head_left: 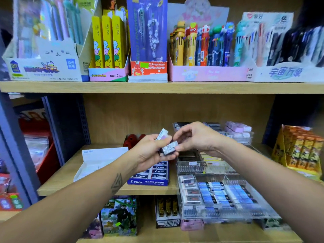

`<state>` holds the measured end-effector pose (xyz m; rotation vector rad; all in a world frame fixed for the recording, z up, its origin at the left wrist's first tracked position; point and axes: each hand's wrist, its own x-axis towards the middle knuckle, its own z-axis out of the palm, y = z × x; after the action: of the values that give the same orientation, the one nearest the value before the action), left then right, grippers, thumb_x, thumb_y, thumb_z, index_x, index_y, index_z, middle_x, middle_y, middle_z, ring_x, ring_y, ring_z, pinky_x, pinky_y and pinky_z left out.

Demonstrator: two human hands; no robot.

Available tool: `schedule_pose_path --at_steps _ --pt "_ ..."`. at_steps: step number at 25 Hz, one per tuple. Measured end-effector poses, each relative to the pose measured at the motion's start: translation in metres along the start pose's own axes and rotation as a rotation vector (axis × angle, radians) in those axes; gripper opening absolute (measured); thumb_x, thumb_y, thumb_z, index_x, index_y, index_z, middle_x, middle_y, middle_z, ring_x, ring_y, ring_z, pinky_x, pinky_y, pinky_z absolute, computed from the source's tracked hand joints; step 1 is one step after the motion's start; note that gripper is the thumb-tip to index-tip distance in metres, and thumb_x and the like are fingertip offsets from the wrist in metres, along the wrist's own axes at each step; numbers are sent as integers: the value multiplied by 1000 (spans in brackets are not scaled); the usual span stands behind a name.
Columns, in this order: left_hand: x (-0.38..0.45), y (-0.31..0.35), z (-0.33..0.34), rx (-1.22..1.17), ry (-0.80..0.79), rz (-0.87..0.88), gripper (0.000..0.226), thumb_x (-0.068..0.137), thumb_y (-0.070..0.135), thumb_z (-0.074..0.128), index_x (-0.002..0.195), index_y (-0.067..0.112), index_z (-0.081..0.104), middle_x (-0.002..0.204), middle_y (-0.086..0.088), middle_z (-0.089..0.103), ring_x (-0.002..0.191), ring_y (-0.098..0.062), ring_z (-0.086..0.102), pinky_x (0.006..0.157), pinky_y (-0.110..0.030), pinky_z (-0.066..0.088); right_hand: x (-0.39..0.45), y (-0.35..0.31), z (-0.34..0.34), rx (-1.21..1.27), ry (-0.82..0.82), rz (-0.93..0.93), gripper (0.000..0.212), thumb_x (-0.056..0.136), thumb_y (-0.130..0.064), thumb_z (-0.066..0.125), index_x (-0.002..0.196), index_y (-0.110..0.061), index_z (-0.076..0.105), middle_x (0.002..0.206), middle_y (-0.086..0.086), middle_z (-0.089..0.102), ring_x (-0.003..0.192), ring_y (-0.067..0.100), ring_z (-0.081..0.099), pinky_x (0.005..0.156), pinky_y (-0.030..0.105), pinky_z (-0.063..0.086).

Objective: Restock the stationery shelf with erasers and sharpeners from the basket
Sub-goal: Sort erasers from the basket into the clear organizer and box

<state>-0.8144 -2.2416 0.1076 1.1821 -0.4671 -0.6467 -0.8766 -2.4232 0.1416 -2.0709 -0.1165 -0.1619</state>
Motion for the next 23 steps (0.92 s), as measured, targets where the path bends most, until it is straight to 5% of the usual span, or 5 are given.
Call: schedule_pose_path --at_steps 11,14,17,20,23 --pt "46 5 65 199 -20 85 13 90 -4 64 103 -1 64 87 -18 68 71 -26 67 63 -27 59 -34 20 -75 -162 168 0 19 69 -3 88 79 -4 71 76 6 69 68 13 60 68 26 49" --pt "71 16 81 280 54 132 8 94 1 63 98 3 57 85 -18 65 69 -25 68 64 -31 61 -25 26 -110 -237 382 57 21 67 -2 88 78 -11 73 75 3 72 65 14 64 63 22 51" --pt "102 26 88 422 168 186 16 95 2 62 108 1 53 92 -17 61 68 -24 68 66 -34 62 -6 39 -139 -361 597 170 19 73 -4 84 82 -15 71 77 7 72 66 22 68 70 37 59" --pt "123 23 94 531 165 208 31 96 4 61 124 -3 49 104 -20 61 75 -25 68 72 -36 63 9 41 -145 -593 520 245 16 79 -11 81 90 -18 72 82 2 70 69 16 68 54 24 53" --pt "135 16 95 588 164 221 16 97 6 59 112 0 56 101 -21 65 81 -28 69 84 -40 61 21 46 -142 -669 447 270 15 81 -9 78 92 -19 74 86 -2 67 76 15 64 51 16 43"
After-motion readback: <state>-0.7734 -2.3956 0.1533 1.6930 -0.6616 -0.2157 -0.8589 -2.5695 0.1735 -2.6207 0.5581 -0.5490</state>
